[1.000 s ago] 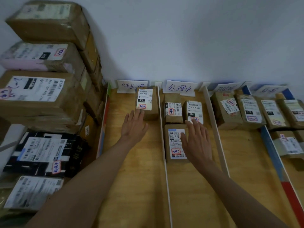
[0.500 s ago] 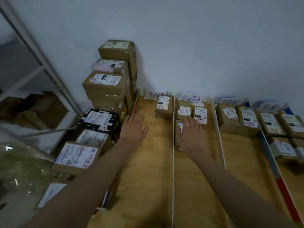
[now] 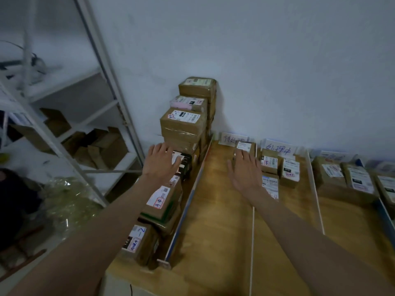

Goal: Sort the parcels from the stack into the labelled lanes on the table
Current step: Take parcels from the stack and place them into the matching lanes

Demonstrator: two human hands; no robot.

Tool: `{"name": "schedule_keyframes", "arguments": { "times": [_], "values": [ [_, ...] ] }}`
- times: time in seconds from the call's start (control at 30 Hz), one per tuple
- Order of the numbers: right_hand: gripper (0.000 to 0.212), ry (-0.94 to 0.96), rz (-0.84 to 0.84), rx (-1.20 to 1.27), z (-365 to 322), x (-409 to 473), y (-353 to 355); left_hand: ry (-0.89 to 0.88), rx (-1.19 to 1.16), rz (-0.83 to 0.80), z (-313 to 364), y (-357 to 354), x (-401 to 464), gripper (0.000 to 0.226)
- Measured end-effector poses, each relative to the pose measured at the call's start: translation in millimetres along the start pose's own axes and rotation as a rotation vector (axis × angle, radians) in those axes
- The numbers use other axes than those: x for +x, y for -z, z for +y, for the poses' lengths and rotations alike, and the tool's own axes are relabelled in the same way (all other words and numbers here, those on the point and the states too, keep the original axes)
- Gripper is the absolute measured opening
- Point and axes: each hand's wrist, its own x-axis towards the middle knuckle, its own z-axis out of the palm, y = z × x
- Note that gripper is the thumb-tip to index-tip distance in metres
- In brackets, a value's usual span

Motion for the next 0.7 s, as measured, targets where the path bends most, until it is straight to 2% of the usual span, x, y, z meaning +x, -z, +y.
{"name": "schedule_keyframes", "arguments": {
  "times": [0.13,0.43,0.57,0.7],
  "values": [
    [0.047,0.0,-0.001,0.049,-29,26,-6,0.029,-0.019,0.013,-33,3,21,0.054],
    [0.049,-0.15,-0.083,0.217,-94,119,-29,0.061,-0.103,0.017,-100,-7,123,0.058],
    [0.054,-0.291,-0.134,0.396,-115,168,-44,0.082,-0.227,-0.006,-118,-21,180,0.06],
    [0.065,-0.477,-0.213,0.595,-126,203,-66,0.132,-0.38,-0.104,-119,-42,216,0.06]
  ]
}}
